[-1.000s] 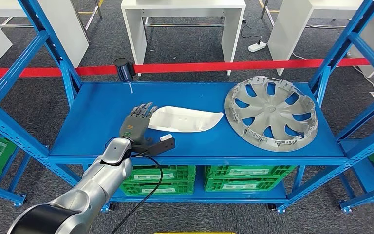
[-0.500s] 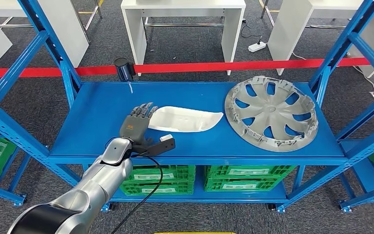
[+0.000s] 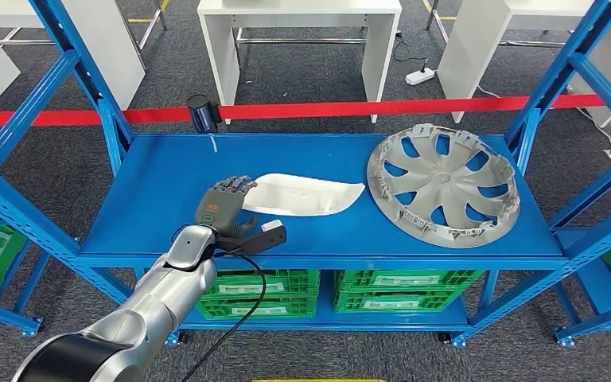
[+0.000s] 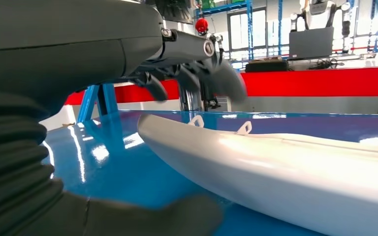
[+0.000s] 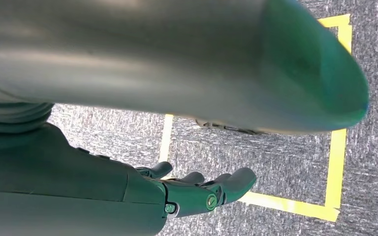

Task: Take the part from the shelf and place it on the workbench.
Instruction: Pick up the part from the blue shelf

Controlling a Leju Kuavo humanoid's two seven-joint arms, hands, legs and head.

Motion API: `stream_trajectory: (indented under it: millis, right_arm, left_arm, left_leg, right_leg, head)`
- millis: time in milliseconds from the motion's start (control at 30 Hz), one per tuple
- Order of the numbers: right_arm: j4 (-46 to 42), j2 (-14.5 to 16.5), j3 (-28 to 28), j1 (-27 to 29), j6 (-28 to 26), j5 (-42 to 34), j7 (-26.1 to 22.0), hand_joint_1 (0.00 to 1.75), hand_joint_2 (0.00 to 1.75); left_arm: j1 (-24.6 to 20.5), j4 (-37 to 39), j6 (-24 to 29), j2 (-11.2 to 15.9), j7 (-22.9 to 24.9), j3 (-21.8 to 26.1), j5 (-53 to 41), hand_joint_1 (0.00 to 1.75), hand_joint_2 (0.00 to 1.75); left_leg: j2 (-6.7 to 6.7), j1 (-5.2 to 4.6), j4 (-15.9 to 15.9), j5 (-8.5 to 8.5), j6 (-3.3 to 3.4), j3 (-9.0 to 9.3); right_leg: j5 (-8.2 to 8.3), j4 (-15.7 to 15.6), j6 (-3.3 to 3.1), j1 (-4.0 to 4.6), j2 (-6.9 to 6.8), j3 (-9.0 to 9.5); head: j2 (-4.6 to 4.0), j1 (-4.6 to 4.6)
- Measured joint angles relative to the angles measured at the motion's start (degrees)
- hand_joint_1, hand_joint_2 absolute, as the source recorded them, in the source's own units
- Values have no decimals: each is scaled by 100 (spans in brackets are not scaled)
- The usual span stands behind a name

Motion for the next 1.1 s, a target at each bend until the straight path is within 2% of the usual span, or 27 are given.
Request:
stream_trajectory:
  millis: [1100]
  right_arm:
    - [0, 0, 0, 18, 0, 1, -21, 0, 0]
  left_arm:
    - [209, -357, -281, -15, -3, -185, 352, 175, 175]
  left_leg:
    - [-2, 0, 0, 0, 0, -1]
  right_leg:
    - [-1, 0, 0, 0, -3, 0]
  head:
    - [0, 0]
